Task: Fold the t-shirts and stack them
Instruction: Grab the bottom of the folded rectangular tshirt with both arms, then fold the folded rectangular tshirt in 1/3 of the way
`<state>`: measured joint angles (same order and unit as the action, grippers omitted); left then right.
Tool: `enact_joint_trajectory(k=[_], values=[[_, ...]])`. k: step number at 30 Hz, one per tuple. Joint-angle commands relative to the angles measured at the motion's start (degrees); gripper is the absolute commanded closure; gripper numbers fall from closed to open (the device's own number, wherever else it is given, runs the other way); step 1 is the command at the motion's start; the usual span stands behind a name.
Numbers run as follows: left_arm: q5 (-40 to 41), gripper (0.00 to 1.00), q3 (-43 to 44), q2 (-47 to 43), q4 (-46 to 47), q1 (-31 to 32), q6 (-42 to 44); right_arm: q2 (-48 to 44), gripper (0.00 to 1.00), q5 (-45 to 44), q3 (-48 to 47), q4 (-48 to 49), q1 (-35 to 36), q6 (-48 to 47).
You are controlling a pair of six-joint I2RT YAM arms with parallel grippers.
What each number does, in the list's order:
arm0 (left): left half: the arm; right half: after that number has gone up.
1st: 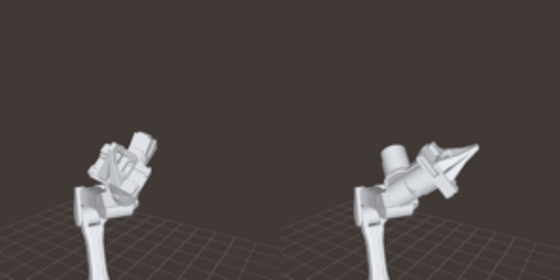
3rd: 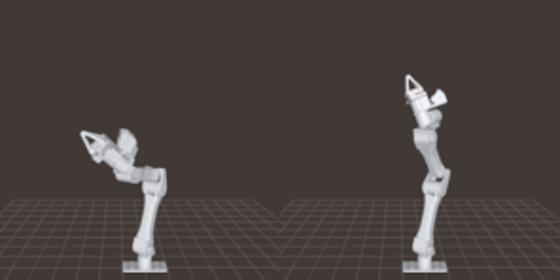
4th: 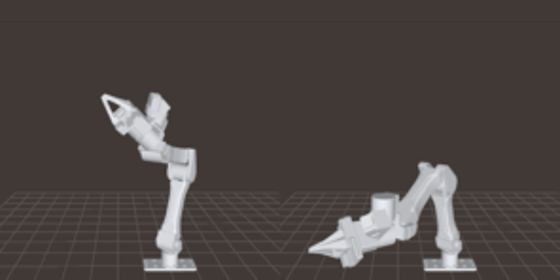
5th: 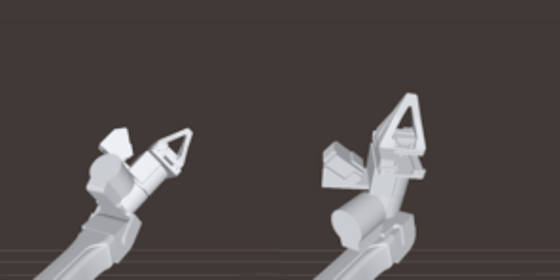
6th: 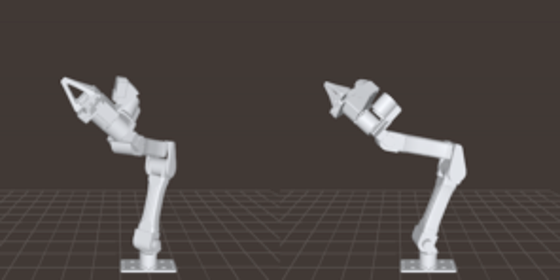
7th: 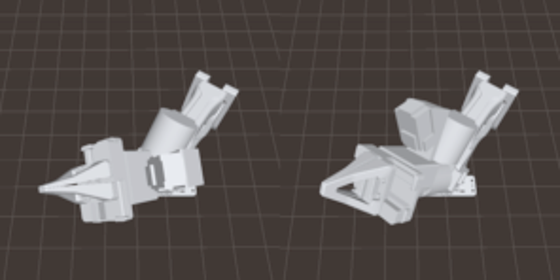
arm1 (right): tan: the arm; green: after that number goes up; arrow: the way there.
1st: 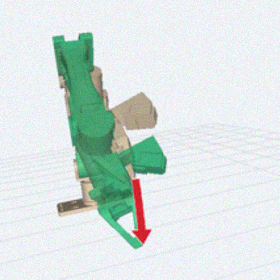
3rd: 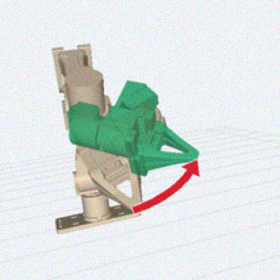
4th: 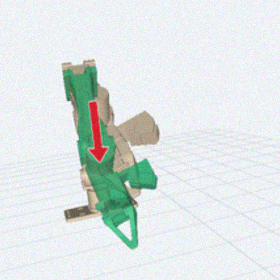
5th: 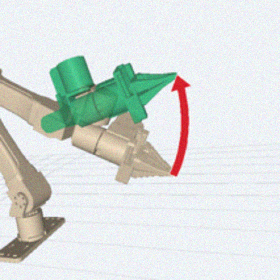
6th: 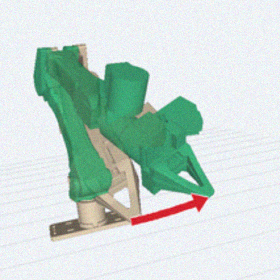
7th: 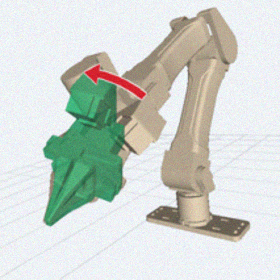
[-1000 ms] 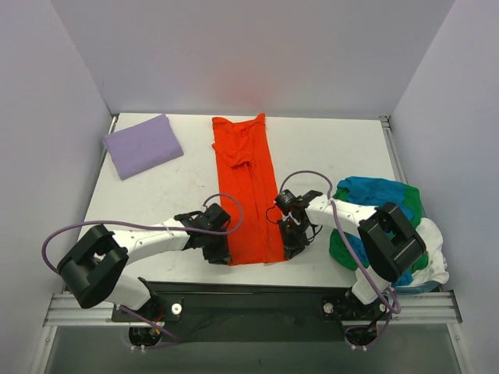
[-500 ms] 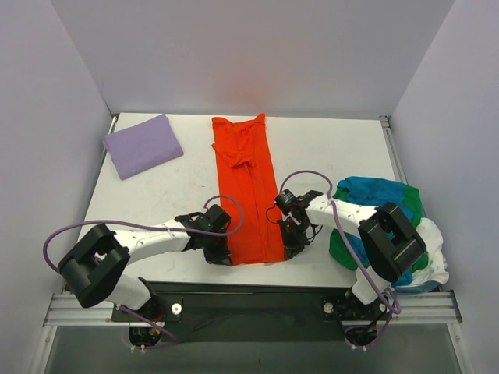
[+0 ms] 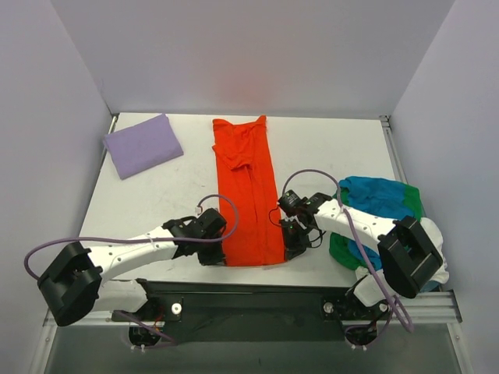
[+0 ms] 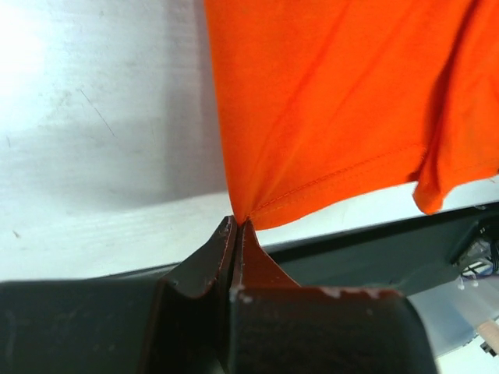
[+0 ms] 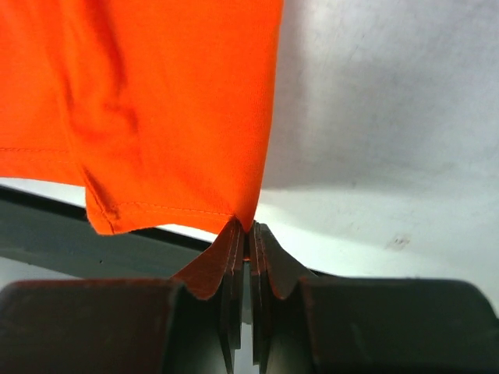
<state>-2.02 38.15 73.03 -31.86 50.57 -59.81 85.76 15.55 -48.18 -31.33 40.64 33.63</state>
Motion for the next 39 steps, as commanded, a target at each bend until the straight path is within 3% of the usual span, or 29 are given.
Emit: enact_joint_trajectory(k=[1,14,23,29,39], values=[[1.49,1.0,-0.8,-4.12,-1.72,1.38,-1.53,-3.05,1.0,0.53,0.46,-4.79,1.54,2.32],[3.16,1.0,-0.89,-15.37,-16.11,6.38,-5.4,-8.32,1.0,0.71,1.95,-10.59,10.32,9.26],[3.43,1.0,2.98,-23.37,-27.46,10.6,-8.83,-17.02,1.0,-2.72,-1.91,-21.83,17.62,17.61],[5.97,1.0,8.16,-24.0,-26.77,10.61,-9.18,-19.22,1.0,-6.4,-7.61,-24.56,17.8,19.02],[9.94,1.0,13.18,-17.05,-22.56,6.04,-4.27,-10.62,1.0,-13.44,-17.81,-24.83,15.17,16.3]])
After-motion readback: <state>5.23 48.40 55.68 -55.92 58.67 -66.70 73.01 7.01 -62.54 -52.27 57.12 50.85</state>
